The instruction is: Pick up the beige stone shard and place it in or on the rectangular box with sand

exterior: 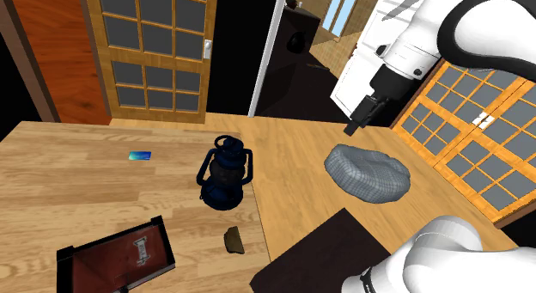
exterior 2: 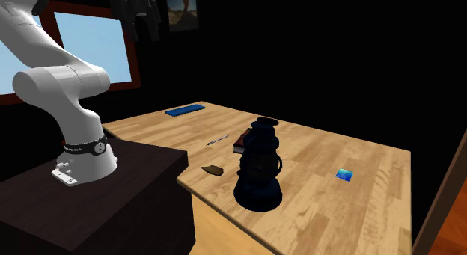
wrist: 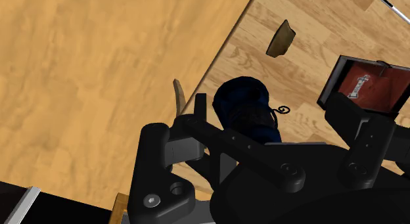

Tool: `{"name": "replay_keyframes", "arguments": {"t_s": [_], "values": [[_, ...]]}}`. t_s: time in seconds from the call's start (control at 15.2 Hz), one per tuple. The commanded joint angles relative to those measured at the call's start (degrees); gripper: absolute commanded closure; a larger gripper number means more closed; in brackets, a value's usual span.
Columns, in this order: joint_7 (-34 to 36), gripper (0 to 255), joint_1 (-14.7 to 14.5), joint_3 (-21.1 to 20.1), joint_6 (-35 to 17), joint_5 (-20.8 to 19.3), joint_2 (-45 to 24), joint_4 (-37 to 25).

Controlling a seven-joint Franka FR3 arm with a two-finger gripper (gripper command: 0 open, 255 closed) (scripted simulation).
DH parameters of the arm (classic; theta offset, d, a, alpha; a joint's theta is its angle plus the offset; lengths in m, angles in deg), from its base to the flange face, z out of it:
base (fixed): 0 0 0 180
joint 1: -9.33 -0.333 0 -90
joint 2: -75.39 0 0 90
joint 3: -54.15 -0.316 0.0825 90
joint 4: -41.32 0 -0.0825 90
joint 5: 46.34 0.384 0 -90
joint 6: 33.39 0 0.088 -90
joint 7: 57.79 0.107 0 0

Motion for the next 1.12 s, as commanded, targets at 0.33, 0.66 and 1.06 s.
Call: {"name": "replay_keyframes", "arguments": {"t_s": [0.33,0.66,1.06], "values": [[4.53,0,-0.65,-4.26,-8.59,1.88,1.13,9.22],[9.16,0,-1.73,-8.91,-17.9,4.1,-0.18,16.75],[15.03,0,-3.13,-15.09,-30.46,6.81,-5.8,23.22]]}}
